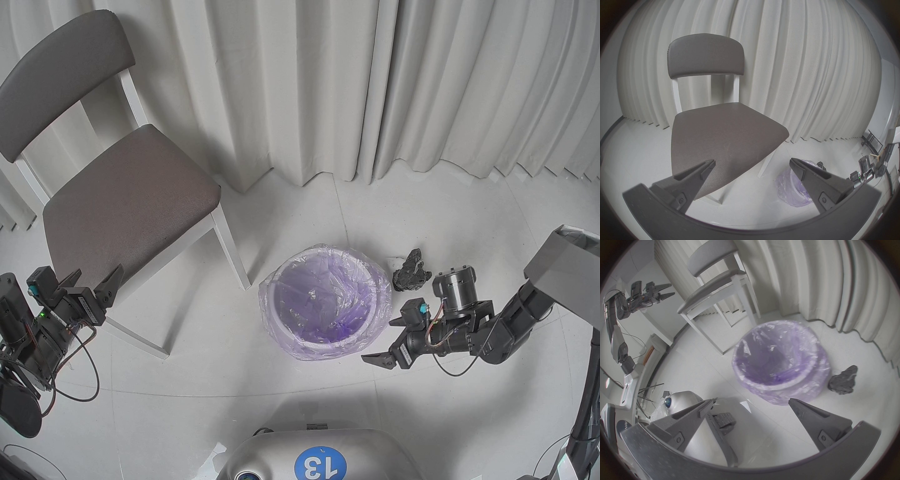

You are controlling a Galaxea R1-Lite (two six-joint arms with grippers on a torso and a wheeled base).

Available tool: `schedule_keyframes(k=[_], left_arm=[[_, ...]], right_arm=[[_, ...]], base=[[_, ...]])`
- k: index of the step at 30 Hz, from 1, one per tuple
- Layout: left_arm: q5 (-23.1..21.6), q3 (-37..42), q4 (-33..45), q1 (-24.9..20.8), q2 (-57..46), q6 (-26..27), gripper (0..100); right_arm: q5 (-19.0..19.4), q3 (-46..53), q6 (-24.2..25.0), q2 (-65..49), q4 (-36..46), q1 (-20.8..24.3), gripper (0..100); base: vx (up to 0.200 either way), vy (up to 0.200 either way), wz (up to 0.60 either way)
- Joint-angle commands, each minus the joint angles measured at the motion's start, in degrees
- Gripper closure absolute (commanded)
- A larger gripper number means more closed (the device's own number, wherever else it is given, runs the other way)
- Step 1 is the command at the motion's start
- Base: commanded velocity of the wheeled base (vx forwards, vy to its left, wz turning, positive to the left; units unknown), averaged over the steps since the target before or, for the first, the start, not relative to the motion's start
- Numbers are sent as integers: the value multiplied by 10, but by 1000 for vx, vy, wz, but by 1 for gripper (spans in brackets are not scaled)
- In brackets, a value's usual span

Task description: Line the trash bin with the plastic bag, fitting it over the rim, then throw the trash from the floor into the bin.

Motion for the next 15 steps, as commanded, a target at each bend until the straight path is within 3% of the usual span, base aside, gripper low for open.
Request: schedule_keyframes(k=[1,4,11,15], left_arm=[[1,7,0,2,-10,2,0],[4,15,-1,1,-11,1,0],[6,22,-2,1,-20,1,0],[7,24,-1,1,-30,2,0]], right_arm=[[0,-42,-12,-16,37,-54,0],[2,-80,-9,2,66,-83,0],[0,-175,18,110,71,-102,0],[-3,-244,106,173,72,-101,0]], base=[[0,0,0],[0,0,0],[0,0,0],[0,0,0]])
